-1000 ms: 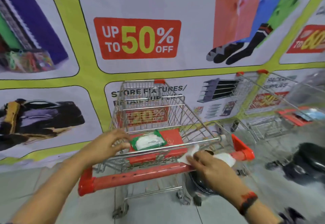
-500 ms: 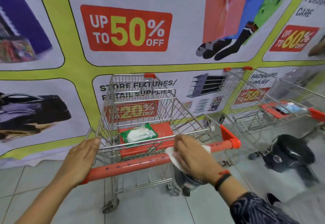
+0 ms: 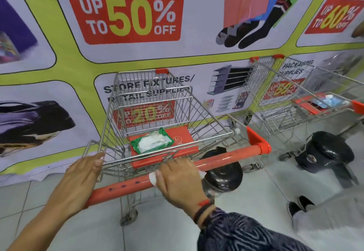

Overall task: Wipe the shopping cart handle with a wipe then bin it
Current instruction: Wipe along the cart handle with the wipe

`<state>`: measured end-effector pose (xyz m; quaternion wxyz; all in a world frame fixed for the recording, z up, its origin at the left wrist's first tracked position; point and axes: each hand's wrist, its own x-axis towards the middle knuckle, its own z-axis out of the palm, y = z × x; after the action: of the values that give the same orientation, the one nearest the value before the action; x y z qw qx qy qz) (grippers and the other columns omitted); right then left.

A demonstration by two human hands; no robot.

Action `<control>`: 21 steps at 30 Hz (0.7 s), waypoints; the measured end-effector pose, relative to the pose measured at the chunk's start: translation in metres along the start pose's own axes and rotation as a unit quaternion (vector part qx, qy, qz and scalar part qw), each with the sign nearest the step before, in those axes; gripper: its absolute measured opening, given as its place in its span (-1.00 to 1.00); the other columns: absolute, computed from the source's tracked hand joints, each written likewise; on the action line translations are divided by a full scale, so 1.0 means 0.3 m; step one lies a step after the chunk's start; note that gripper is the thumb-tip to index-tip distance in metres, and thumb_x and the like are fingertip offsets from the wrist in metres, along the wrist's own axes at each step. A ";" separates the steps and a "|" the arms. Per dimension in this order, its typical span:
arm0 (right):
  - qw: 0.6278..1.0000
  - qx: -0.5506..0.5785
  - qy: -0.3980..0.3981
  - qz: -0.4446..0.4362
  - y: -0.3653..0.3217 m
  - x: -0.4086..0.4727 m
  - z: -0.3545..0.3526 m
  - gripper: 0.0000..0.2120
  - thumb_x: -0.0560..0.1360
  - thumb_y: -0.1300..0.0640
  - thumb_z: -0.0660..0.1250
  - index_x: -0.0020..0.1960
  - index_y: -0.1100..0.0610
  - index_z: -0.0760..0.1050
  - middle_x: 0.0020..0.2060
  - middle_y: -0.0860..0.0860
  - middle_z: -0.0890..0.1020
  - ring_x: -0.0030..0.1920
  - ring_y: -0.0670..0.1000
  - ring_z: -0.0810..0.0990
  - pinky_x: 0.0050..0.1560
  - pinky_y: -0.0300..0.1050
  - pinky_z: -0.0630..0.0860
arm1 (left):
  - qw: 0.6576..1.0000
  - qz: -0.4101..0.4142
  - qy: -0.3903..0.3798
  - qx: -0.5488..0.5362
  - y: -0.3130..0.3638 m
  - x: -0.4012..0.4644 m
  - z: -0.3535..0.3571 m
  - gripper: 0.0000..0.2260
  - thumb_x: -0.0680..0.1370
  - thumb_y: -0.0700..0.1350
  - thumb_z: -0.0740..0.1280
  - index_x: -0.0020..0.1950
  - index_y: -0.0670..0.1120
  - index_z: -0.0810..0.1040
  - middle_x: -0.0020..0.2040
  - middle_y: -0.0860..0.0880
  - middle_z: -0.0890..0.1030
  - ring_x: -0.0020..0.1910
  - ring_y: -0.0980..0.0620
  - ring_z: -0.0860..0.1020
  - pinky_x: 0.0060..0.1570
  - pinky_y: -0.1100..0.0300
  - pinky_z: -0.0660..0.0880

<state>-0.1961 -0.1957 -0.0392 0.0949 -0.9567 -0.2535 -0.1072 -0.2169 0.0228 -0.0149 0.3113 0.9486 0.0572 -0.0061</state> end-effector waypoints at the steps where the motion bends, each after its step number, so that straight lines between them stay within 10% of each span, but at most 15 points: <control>1: 1.000 -0.016 -0.010 0.006 0.048 0.000 -0.021 -0.66 0.41 0.01 0.09 -0.44 0.08 0.49 -0.56 -0.04 0.57 -0.53 -0.02 0.51 -0.40 -0.32 0.48 | 1.000 -0.007 -0.004 -0.002 -0.004 0.002 -0.002 -0.07 0.25 0.47 -0.32 0.34 -0.05 0.32 0.32 -0.15 0.42 0.37 -0.14 0.28 0.39 -0.01 0.11; 6: 0.980 -0.100 -0.015 0.173 0.388 -0.053 -0.176 -0.68 0.48 0.08 0.15 -0.44 0.06 0.38 -0.55 0.04 0.56 -0.54 0.01 0.35 -0.42 -0.22 0.25 | 1.000 -0.015 0.013 0.002 -0.012 0.014 0.012 -0.32 0.44 0.33 -0.18 0.35 -0.04 0.31 0.36 -0.18 0.40 0.37 -0.16 0.26 0.38 -0.02 0.10; 12: 0.999 -0.036 -0.019 0.025 -0.103 0.070 -0.021 -0.59 0.36 -0.06 0.22 -0.59 0.07 0.28 -0.70 -0.06 0.33 -0.65 -0.02 0.22 -0.53 -0.34 0.16 | 1.000 -0.009 0.012 -0.004 -0.008 0.009 0.017 -0.01 0.20 0.51 -0.37 0.35 -0.01 0.32 0.32 -0.17 0.43 0.36 -0.16 0.29 0.39 -0.09 0.09; 17: 0.989 -0.119 -0.058 0.060 0.258 -0.017 -0.098 -0.70 0.38 -0.02 0.25 -0.49 0.07 0.40 -0.63 0.01 0.49 -0.62 0.01 0.38 -0.54 -0.24 0.30 | 1.000 -0.021 0.002 0.004 -0.027 0.023 0.018 -0.01 0.18 0.50 -0.40 0.37 0.02 0.28 0.37 -0.14 0.38 0.39 -0.15 0.26 0.43 -0.08 -0.03; 21: 0.978 -0.098 -0.038 0.180 0.383 -0.033 -0.160 -0.53 0.41 -0.06 -0.20 -0.38 0.09 0.39 -0.46 0.04 0.52 -0.43 0.08 0.46 -0.29 -0.10 0.44 | 1.000 -0.024 0.001 -0.017 -0.021 0.018 0.021 0.01 0.17 0.52 -0.39 0.37 0.01 0.28 0.38 -0.11 0.38 0.40 -0.12 0.24 0.46 -0.06 -0.04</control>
<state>-0.1539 -0.3098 -0.0104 0.0083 -0.9947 -0.0692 -0.0761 -0.2120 0.0248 -0.0239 0.3269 0.9416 0.0807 -0.0114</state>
